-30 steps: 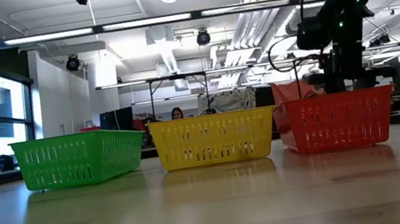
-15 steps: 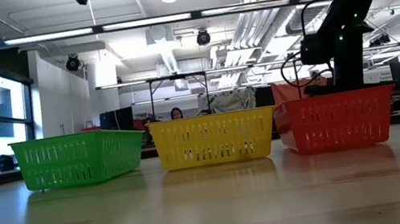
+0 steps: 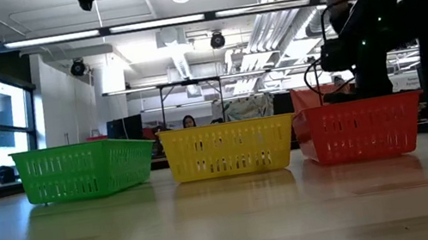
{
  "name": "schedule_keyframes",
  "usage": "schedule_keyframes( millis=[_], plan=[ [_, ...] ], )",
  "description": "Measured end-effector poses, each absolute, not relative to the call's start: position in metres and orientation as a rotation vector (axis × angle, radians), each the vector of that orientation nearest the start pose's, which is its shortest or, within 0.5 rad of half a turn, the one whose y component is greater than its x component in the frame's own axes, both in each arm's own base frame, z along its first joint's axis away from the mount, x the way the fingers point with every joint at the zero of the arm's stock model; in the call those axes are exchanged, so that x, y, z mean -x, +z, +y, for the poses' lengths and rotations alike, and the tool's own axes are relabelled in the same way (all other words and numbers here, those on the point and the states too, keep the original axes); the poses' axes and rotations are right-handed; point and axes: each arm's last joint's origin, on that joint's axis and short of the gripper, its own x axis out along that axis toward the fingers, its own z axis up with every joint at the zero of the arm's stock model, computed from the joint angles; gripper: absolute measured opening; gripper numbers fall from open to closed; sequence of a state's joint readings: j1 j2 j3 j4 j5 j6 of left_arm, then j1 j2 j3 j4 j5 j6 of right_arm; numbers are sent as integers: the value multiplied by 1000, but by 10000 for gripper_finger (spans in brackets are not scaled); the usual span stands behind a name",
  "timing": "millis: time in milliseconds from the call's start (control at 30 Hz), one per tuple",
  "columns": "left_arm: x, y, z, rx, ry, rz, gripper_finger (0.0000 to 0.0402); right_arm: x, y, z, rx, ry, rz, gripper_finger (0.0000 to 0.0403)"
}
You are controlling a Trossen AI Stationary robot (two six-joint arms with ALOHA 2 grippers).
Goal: Sort Halloween decoration
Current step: Put the white skull toy into the yellow basket
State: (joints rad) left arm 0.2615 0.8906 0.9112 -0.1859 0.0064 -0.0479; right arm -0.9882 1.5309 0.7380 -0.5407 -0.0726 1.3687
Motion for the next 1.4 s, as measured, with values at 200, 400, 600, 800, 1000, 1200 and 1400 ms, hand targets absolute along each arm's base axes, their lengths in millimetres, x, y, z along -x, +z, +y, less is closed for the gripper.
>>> schedule_keyframes(
  millis=[200,400,600,800,1000,1200,1400],
  plan=[
    [-186,357,50,71,258,168,156,-141,132,-207,-1831,-1591,524,199],
    [-186,357,50,71,258,169,156,-141,131,-206,-1837,-1599,522,197],
    [-186,357,50,71,258,169,156,-140,130,-205,-1841,-1603,532,149],
    [-186,357,50,71,258,170,156,-142,129,-202,-1833,-1602,562,86],
    [-186,357,50,71,258,170,156,-148,129,-198,-1807,-1587,590,69],
    [-186,357,50,72,258,170,156,-153,129,-196,-1802,-1551,598,66],
    [-186,357,50,72,258,170,156,-154,130,-195,-1743,-1509,634,66]
  ],
)
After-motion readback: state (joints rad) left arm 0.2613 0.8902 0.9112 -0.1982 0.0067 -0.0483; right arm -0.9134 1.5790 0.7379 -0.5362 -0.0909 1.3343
